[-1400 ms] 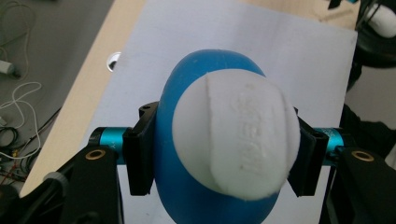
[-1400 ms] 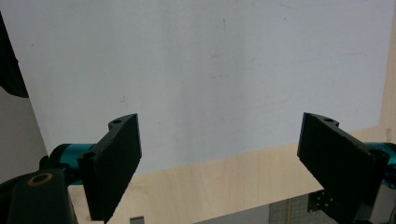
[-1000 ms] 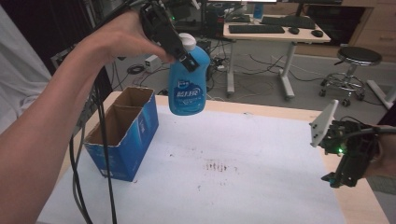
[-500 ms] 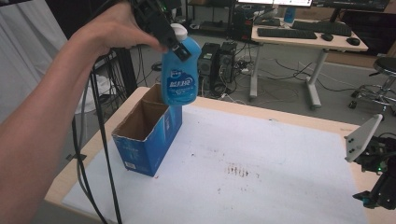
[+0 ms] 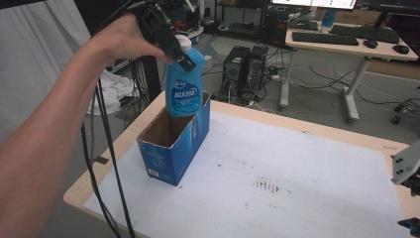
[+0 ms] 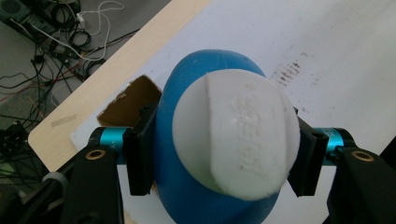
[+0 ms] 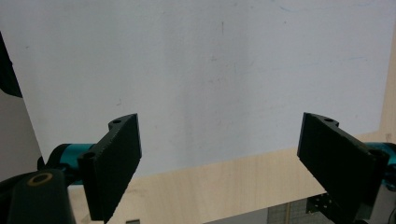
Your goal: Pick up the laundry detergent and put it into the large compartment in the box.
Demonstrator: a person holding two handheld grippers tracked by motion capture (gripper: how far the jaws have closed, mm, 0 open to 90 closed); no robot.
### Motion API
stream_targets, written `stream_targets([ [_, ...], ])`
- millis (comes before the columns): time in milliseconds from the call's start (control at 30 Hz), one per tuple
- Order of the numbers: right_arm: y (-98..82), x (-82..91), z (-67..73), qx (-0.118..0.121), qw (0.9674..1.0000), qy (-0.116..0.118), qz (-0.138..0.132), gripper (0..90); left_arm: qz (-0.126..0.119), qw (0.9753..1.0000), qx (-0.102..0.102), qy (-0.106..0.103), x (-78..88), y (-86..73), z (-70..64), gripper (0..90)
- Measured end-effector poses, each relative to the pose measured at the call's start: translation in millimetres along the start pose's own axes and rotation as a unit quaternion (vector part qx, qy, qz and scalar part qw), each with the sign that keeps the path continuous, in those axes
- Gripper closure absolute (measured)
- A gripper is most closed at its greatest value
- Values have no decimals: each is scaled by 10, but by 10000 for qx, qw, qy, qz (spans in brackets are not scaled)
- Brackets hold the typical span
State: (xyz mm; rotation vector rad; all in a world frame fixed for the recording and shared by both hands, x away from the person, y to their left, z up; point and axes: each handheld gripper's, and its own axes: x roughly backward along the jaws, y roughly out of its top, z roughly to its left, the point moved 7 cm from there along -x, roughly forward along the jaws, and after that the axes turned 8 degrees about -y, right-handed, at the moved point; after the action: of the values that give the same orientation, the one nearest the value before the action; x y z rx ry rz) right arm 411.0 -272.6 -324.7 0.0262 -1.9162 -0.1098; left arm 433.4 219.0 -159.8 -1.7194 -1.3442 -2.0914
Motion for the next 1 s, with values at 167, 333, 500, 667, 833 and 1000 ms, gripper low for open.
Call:
stream_targets([
  [167,13,-10,1,4,10000,3,9,129,9,9999,108,-5,-17,-130,68,383],
  [333,14,-19,1,11,10000,14,35,129,48,9998,195,0,-57,-275,127,383],
  [500,35,-28,5,22,10000,19,45,129,80,9996,283,-44,-151,-382,158,383],
  [667,59,-35,10,53,10000,34,51,129,122,9993,324,-120,-317,-521,184,383],
  [833,68,-46,23,61,9999,53,94,129,187,9989,337,-253,-545,-677,212,383],
  [1000,72,-55,27,73,9999,61,101,129,300,9985,344,-312,-720,-780,233,382],
])
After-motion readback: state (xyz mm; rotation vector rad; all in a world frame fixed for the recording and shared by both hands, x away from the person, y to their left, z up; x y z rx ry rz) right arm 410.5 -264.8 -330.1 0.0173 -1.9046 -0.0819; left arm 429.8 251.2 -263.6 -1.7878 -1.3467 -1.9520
